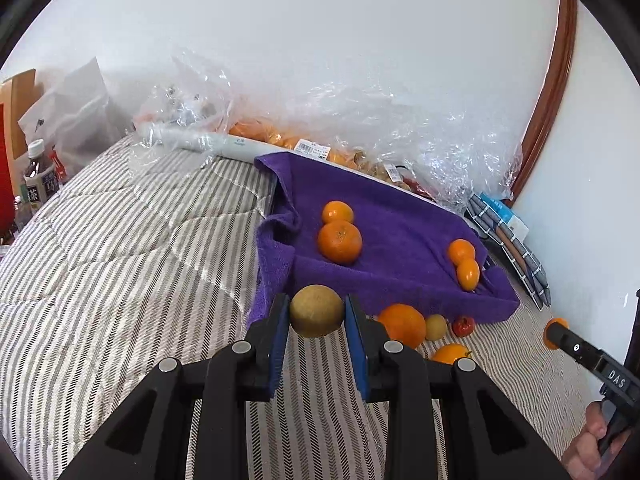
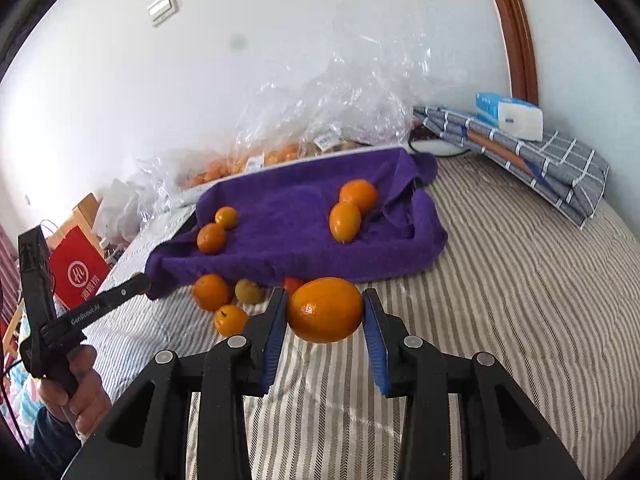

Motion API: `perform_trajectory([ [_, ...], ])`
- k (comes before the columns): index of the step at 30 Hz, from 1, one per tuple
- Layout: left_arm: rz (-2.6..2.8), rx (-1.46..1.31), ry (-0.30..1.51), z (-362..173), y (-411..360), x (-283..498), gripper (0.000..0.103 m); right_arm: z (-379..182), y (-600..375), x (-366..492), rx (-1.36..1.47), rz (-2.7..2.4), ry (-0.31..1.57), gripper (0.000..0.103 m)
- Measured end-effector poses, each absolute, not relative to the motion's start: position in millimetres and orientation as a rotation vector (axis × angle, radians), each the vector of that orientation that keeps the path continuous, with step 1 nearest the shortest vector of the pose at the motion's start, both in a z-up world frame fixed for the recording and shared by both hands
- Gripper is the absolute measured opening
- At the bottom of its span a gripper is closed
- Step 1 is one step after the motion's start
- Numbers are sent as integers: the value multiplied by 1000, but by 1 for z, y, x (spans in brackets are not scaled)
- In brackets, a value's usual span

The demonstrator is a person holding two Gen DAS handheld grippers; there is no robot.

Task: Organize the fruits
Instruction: 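Carry both fruits onto the purple towel and open both tools there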

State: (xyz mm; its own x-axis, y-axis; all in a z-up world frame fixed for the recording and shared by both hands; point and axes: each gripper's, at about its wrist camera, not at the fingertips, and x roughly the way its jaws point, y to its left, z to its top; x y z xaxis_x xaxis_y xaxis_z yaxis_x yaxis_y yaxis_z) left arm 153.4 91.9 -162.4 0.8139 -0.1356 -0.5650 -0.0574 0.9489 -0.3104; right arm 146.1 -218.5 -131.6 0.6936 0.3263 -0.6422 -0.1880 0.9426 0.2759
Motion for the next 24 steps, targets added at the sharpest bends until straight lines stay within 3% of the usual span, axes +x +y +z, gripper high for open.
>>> perform_trajectory([
  [14,-46,-333,589,-117,104,195,26,-99,-219,190,158,287,674,37],
  [24,8,-324,638,-151,106,240,26,-128,-227,252,164,223,708,37],
])
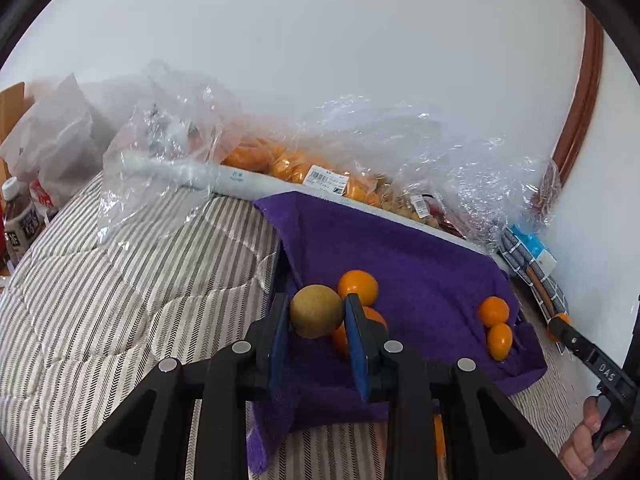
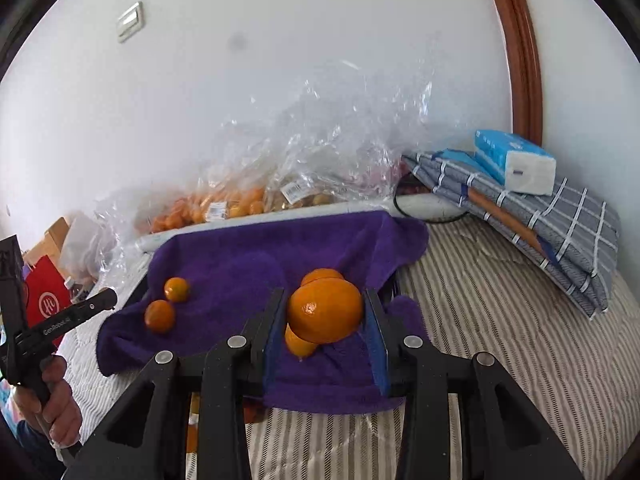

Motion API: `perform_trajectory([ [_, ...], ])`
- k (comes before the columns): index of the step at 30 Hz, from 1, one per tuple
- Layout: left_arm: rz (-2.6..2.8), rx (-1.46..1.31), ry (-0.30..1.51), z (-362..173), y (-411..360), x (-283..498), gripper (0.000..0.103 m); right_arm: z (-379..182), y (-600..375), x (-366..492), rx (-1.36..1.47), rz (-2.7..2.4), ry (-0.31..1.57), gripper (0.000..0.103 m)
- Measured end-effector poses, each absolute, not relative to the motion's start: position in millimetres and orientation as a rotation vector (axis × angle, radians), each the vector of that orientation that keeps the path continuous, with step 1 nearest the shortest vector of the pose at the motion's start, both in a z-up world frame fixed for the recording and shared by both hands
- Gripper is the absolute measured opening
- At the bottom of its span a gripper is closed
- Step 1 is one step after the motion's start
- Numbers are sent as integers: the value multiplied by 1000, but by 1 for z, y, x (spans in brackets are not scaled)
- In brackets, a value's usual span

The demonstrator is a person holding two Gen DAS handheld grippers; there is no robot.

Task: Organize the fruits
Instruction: 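Carry both fruits onto the purple towel and open both tools there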

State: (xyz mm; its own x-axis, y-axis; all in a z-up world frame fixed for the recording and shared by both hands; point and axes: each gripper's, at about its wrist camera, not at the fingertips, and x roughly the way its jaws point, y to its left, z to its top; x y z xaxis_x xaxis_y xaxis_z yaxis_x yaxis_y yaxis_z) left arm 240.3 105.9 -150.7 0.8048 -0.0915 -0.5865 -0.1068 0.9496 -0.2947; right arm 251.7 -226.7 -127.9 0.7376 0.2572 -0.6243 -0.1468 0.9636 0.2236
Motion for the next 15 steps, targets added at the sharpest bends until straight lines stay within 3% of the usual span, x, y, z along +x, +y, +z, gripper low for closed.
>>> perform_trajectory([
  [15,-41,-347,714,-164,104,252,26,-164,-221,266,147,210,819,37],
])
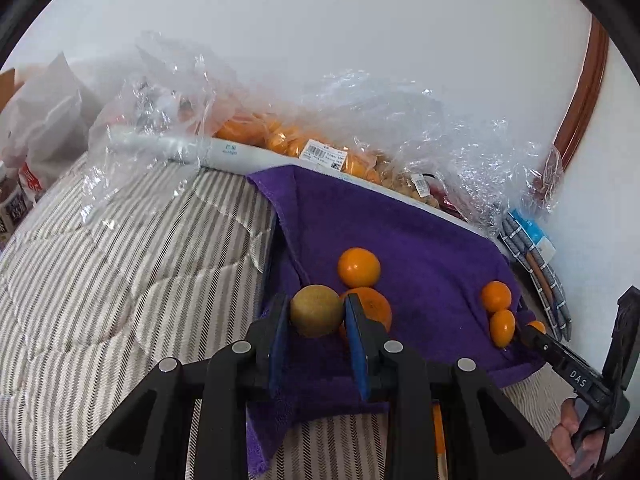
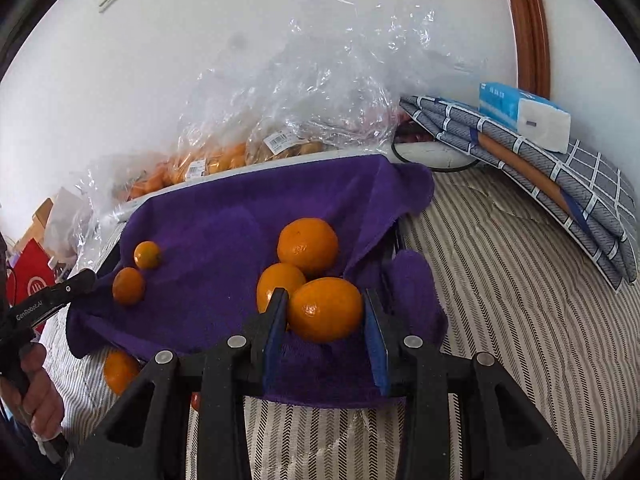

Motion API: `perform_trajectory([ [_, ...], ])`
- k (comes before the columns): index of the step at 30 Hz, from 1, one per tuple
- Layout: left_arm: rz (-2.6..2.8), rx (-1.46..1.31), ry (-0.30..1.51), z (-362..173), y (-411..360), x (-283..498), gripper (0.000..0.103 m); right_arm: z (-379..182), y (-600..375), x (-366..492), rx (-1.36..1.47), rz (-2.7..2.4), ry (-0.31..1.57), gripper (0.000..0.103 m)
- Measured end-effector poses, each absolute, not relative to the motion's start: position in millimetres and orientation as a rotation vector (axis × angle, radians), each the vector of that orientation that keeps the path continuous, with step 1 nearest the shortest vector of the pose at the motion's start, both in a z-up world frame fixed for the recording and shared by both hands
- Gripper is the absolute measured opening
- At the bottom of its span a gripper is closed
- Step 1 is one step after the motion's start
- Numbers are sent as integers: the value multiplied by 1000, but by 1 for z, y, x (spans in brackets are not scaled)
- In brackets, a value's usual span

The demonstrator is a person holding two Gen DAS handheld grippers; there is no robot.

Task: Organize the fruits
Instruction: 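Carry both fruits onto the purple towel and open both tools there, then grasp the red fruit with the right tool while the left tool withdraws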

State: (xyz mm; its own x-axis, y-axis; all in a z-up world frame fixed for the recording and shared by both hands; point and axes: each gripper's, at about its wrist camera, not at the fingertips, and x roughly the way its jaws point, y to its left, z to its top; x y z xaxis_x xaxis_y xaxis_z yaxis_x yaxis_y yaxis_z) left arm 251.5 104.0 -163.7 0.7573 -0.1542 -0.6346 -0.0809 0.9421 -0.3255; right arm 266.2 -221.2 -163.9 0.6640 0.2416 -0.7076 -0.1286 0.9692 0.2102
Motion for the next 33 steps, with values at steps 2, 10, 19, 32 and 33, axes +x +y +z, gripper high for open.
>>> perform_trajectory([
  [2,-37,-339,718,-164,103,252,26,-165,-222,266,151,203,823,37],
  [10,-24,-292,725,-165,96,253,27,-167,-219,264,129,197,823,37],
  [19,-31,-271,745,-169,90,256,27,-159,-220,254,132,176,748,57],
  [32,-53,-335,662,-157,102,243,48,-134,-208,219,97,175,758,53],
  [33,-55,-345,661,-156,104,243,48,-134,-204,214,87,182,771,50],
])
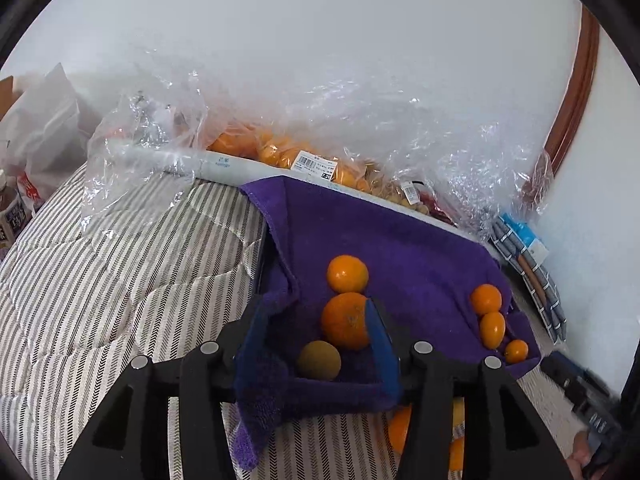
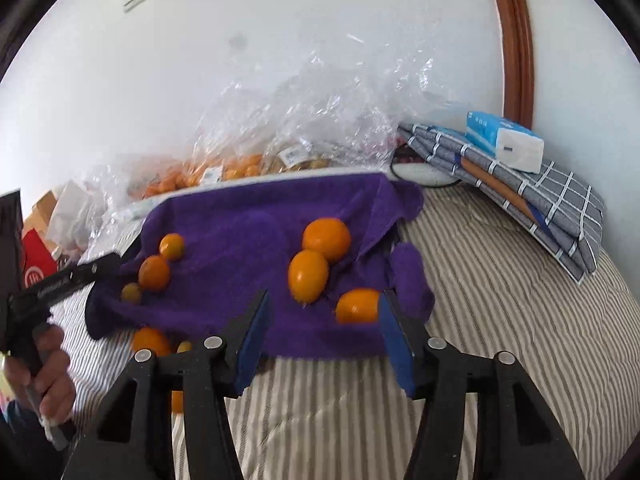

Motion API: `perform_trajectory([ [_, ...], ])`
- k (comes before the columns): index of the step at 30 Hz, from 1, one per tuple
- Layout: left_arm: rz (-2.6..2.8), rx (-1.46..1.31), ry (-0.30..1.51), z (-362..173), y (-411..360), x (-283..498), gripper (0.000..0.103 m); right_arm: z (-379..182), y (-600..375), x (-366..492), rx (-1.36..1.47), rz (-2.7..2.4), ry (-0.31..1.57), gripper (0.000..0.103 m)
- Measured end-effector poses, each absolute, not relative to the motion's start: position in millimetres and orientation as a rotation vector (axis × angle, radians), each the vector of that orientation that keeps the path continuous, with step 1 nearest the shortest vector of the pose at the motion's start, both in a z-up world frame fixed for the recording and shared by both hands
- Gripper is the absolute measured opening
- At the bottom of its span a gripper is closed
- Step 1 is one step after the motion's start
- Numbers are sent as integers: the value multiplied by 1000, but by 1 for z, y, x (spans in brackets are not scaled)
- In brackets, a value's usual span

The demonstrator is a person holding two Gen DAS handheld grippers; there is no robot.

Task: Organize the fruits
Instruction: 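Grasp the red fruit with the right tool while the left tool withdraws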

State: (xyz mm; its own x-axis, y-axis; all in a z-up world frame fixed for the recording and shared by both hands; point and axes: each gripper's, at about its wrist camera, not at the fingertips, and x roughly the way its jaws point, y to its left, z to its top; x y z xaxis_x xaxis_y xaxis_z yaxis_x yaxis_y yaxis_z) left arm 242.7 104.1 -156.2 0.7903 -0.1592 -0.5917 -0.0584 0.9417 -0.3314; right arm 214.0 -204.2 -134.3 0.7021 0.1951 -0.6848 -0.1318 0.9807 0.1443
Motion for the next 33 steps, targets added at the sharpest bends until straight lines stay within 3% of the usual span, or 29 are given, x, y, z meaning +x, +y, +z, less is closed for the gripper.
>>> perform_trajectory([
  [2,-61,-361,651,-155,108,239,48,-138,-197,206,73,209,794,41],
  [16,-42,-363,677,-168,125,180,48,-169,-153,202,35,291,890,39],
  [21,-53,-336,650,-166,120,176,48,-178,-146,214,27,286,923,33],
  [23,-58,-324,661,-167,116,177,48,-183,-141,219,-1,261,953,24],
  [33,-173,-265,681,-168,96,176,48,-175,-160,205,20,254,893,24],
])
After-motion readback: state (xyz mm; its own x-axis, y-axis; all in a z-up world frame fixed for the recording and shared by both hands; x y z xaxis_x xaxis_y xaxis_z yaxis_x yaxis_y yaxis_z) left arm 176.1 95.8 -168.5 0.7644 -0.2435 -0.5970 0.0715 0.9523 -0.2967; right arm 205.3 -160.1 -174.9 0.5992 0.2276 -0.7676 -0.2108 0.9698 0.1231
